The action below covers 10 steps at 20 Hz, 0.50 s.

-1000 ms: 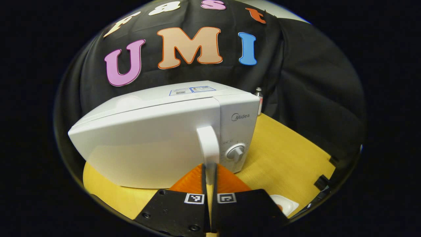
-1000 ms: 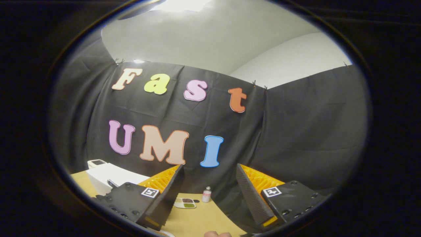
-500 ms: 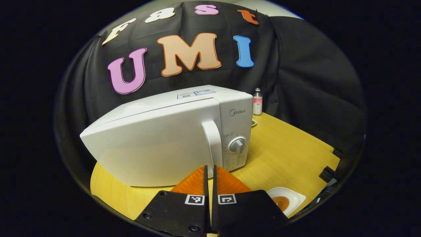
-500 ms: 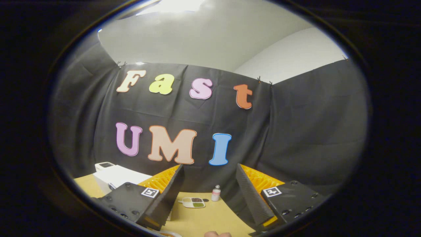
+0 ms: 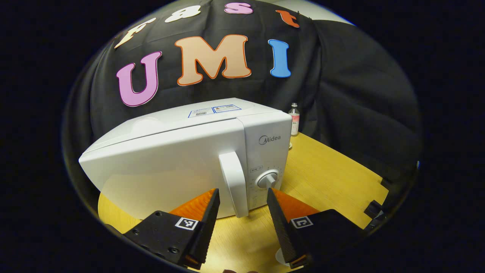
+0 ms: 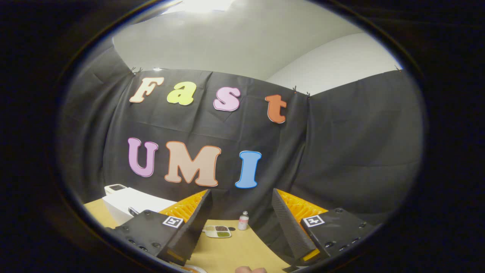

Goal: Open the microwave oven with the left hand, put the food in, and close the microwave oven.

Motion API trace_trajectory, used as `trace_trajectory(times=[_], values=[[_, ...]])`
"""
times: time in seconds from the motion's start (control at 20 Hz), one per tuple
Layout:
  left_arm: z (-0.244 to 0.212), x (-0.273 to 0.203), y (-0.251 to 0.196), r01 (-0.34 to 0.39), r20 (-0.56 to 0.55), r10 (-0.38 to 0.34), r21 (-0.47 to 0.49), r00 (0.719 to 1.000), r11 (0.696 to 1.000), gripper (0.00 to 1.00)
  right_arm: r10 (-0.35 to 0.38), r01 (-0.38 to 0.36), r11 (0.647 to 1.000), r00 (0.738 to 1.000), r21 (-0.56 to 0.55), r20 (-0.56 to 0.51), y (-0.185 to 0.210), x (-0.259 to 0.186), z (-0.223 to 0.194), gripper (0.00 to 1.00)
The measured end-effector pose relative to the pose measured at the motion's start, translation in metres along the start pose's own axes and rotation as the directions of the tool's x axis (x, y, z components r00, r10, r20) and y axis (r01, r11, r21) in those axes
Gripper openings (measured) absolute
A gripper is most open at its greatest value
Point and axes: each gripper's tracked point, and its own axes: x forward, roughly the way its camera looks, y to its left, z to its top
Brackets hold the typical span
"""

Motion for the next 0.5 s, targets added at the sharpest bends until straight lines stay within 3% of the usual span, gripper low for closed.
trace_trajectory(times=[0.2,0.3,0.35,0.5], values=[[0.003,0.007,-0.007,0.019,-0.002,-0.02,-0.035,1.0,0.999,0.73,-0.015,0.015,1.0,1.0,-0.02,0.003,-0.007,-0.004,0.002,0.96],[0.005,0.011,0.005,-0.024,-0.004,0.024,-0.014,1.0,1.0,0.51,-0.019,0.019,1.0,1.0,-0.02,-0.001,-0.009,-0.005,0.002,0.96],[0.004,0.017,0.005,-0.038,0.007,0.038,-0.04,0.999,0.998,0.22,-0.024,0.024,0.999,1.0,-0.023,0.001,-0.011,-0.006,0.003,0.96],[0.005,0.011,0.003,-0.002,0.011,0.003,-0.058,1.0,0.998,0.1,-0.033,0.033,0.999,0.999,-0.03,0.011,-0.017,-0.008,0.007,0.96]])
